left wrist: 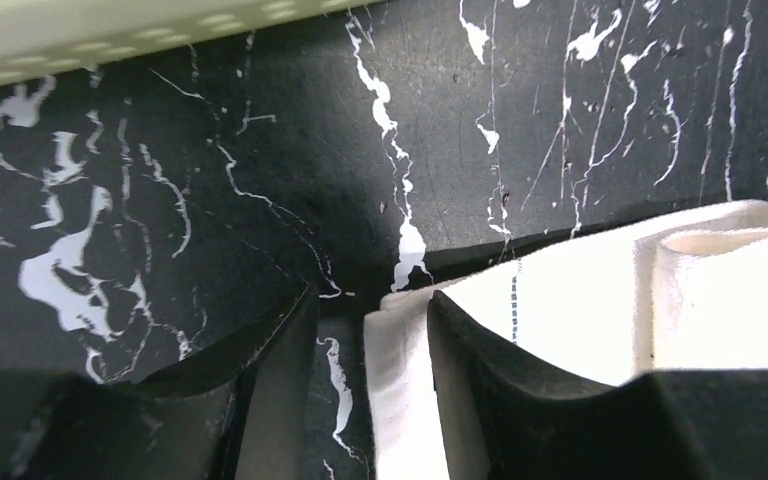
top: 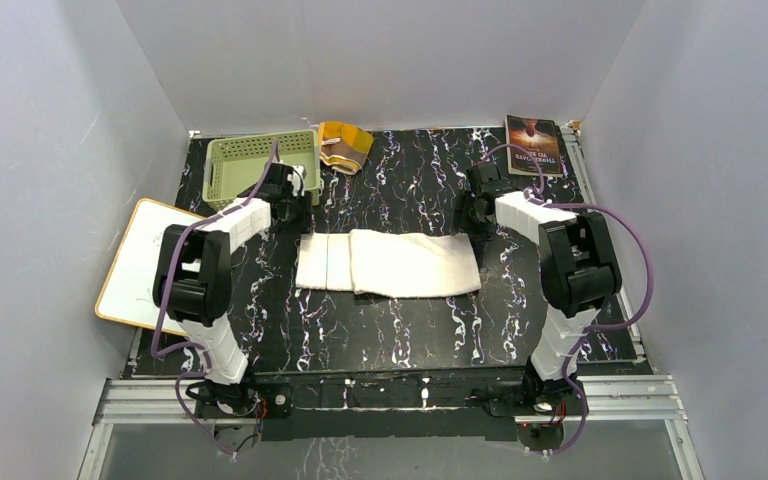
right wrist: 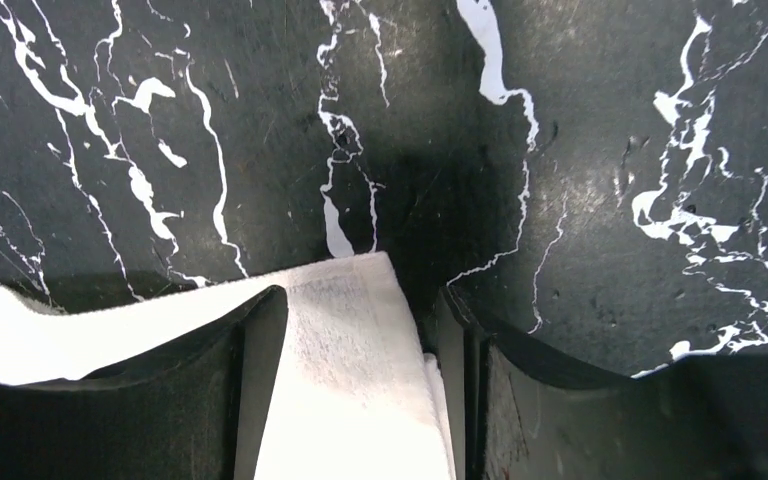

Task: Roll the towels
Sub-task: Flatten out the towel at the center of the board.

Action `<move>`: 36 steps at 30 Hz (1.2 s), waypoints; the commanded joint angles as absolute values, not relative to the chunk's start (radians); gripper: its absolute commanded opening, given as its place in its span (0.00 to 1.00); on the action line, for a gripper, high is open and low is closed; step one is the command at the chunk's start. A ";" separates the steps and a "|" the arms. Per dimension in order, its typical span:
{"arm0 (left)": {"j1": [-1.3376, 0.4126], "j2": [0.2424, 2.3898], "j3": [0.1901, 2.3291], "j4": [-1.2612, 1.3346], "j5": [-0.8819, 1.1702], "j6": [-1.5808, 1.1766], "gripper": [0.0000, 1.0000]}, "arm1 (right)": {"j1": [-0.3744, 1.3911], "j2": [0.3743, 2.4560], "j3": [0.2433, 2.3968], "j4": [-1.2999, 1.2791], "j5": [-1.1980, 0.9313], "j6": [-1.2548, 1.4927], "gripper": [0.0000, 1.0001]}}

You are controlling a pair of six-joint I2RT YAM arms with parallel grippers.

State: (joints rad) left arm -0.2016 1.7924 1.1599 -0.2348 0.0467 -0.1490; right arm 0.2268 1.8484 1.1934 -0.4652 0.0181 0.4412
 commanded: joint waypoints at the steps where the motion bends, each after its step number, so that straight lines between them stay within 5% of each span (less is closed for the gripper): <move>1: -0.194 1.838 1.182 -0.240 0.113 -0.134 0.42 | 0.221 1.862 1.223 -0.425 0.073 0.423 0.54; 4: -0.193 1.871 1.196 -0.256 0.114 -0.123 0.32 | 0.221 1.863 1.206 -0.414 0.079 0.419 0.52; 6: -0.191 1.880 1.205 -0.260 0.114 -0.113 0.12 | 0.221 1.862 1.196 -0.409 0.092 0.414 0.45; 7: -0.190 1.881 1.213 -0.264 0.109 -0.109 0.00 | 0.221 1.864 1.195 -0.408 0.098 0.411 0.39; 11: -0.175 1.857 1.255 -0.295 0.094 -0.092 0.00 | 0.221 1.855 1.186 -0.393 0.081 0.398 0.00; 36: -0.074 1.272 1.640 -0.461 -0.057 -0.078 0.00 | 0.221 1.338 1.510 -0.447 0.011 0.383 0.00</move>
